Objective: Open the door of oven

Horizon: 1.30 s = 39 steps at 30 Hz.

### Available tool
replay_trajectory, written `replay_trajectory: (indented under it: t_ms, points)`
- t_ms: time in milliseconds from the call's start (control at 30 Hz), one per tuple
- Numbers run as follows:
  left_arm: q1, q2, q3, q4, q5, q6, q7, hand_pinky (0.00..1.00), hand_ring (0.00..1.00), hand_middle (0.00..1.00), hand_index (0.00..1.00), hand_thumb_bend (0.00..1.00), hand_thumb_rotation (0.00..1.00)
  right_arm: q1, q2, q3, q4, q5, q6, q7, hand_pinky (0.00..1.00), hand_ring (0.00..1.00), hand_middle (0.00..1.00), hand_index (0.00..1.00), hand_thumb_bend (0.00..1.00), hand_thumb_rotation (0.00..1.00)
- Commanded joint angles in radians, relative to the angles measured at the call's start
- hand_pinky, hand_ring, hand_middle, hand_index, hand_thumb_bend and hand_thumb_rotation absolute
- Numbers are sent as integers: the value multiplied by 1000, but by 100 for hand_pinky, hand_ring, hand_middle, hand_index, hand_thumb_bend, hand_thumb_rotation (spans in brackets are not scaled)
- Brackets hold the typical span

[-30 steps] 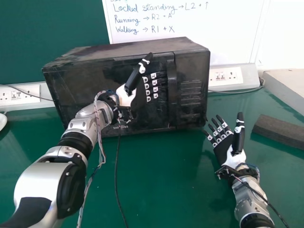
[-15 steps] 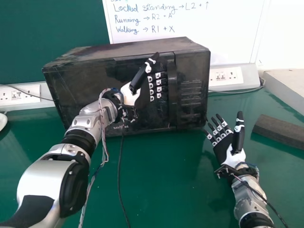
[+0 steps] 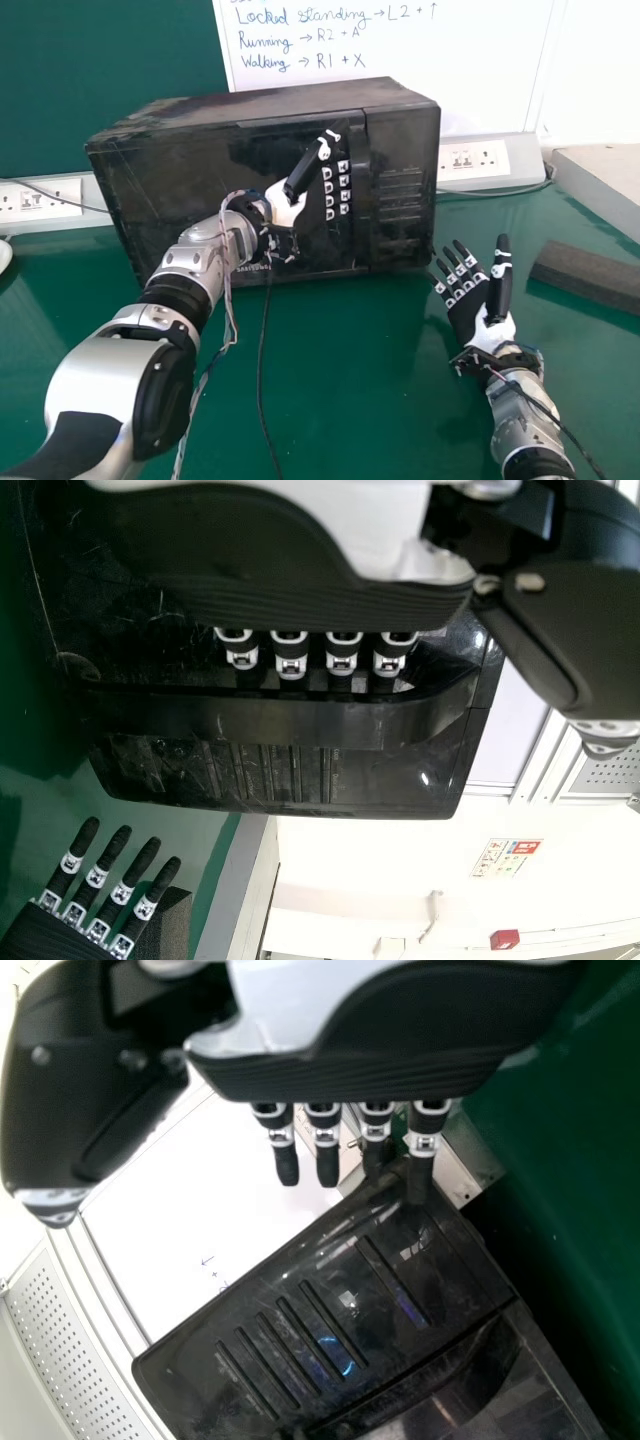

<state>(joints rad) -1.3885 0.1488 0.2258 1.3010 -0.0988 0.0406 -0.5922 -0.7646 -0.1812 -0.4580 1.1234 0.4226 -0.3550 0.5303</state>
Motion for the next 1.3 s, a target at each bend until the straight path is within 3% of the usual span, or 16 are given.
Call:
replay_trajectory:
  t_ms: [0, 1267]
  points:
    - [-15, -13, -3, 9, 4, 1, 3, 85, 100, 100, 100, 100, 86, -18, 15, -2, 10, 6, 3, 0, 83, 93, 100, 100, 100, 100]
    - [-32, -79, 46, 14, -43, 29, -39, 81, 97, 100, 100, 100, 84, -35, 40, 12, 11, -7, -11, -52, 78, 89, 100, 99, 100, 100]
